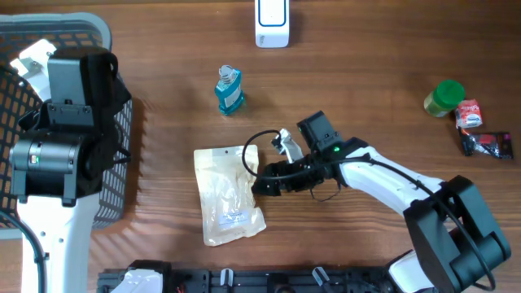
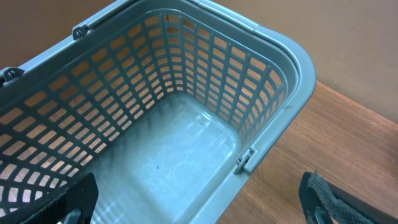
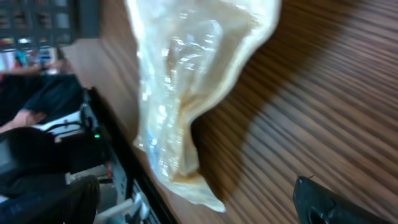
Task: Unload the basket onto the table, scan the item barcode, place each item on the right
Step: 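Move the right gripper to the PantRee snack pouch and grasp it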
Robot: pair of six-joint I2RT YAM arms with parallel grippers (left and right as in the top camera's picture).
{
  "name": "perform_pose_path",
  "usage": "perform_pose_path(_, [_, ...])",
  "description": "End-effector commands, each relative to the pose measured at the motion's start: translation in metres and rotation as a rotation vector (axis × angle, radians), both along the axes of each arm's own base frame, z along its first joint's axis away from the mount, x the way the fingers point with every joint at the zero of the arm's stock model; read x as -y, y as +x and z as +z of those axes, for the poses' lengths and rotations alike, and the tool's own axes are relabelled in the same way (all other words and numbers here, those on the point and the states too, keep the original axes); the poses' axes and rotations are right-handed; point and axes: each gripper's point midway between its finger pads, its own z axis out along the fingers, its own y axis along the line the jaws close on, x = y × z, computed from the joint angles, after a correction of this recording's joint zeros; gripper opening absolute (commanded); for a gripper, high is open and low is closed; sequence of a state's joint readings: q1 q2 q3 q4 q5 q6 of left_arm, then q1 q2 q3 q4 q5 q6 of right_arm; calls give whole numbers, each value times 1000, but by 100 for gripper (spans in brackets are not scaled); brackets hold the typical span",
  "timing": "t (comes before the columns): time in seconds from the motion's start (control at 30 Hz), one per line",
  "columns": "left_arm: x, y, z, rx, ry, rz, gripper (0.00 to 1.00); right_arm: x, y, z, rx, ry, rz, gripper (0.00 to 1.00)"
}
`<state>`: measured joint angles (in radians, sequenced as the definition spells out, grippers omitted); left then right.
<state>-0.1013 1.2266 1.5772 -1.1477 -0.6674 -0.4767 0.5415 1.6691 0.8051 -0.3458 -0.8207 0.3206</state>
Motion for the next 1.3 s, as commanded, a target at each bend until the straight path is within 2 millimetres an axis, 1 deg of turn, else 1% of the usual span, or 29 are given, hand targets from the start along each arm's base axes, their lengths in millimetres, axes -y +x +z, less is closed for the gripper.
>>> perform_pose_path(0.0, [-3, 0, 0, 0, 2, 9, 100, -14, -13, -1, -88, 53, 15, 100])
perform_pose_path(0.17, [-3, 0, 0, 0, 2, 9, 100, -36, -26, -9, -157, 109, 57, 100])
perform_pose_path(0.23, [-3, 0, 0, 0, 2, 9, 100, -44, -33, -19, -189, 99, 70, 100])
perform_pose_path(0.3, [-3, 0, 0, 0, 2, 9, 100, -51, -40, -25, -212, 101, 88, 100])
perform_pose_path(0.4, [-3, 0, 0, 0, 2, 10, 100, -57, -46, -29, -253, 97, 82, 100])
perform_pose_path(0.5, [-3, 0, 0, 0, 2, 9, 100, -62, -46, -27, -238, 112, 90, 97])
perform_pose_path(0.6, [-3, 0, 0, 0, 2, 9, 100, -67, -42, -24, -215, 131, 87, 88])
perform_pose_path(0.67, [-3, 0, 0, -1, 2, 9, 100, -67, -37, -27, -211, 111, 58, 78])
perform_pose_path(0.7, [-3, 0, 0, -1, 2, 9, 100, -67, -35, -29, -208, 99, 43, 75])
perform_pose_path(0.73, [-3, 0, 0, -1, 2, 9, 100, -66, -34, -31, -205, 90, 33, 64])
perform_pose_path(0.9, [-3, 0, 0, -1, 2, 9, 100, -66, -33, -31, -201, 87, 33, 47])
perform_pose_path(0.97, [-3, 0, 0, -1, 2, 9, 100, -66, -33, -32, -198, 83, 29, 31])
perform_pose_path(1.03, [-3, 0, 0, -1, 2, 9, 100, -66, -33, -34, -196, 76, 27, 20])
perform_pose_path(1.1, [-3, 0, 0, -1, 2, 9, 100, -67, -34, -34, -195, 73, 29, 15])
perform_pose_path(1.17, [-3, 0, 0, -1, 2, 9, 100, -67, -35, -34, -195, 72, 30, 5])
perform_pose_path(1.27, [-3, 0, 0, -1, 2, 9, 100, -67, -34, -34, -192, 71, 29, 5])
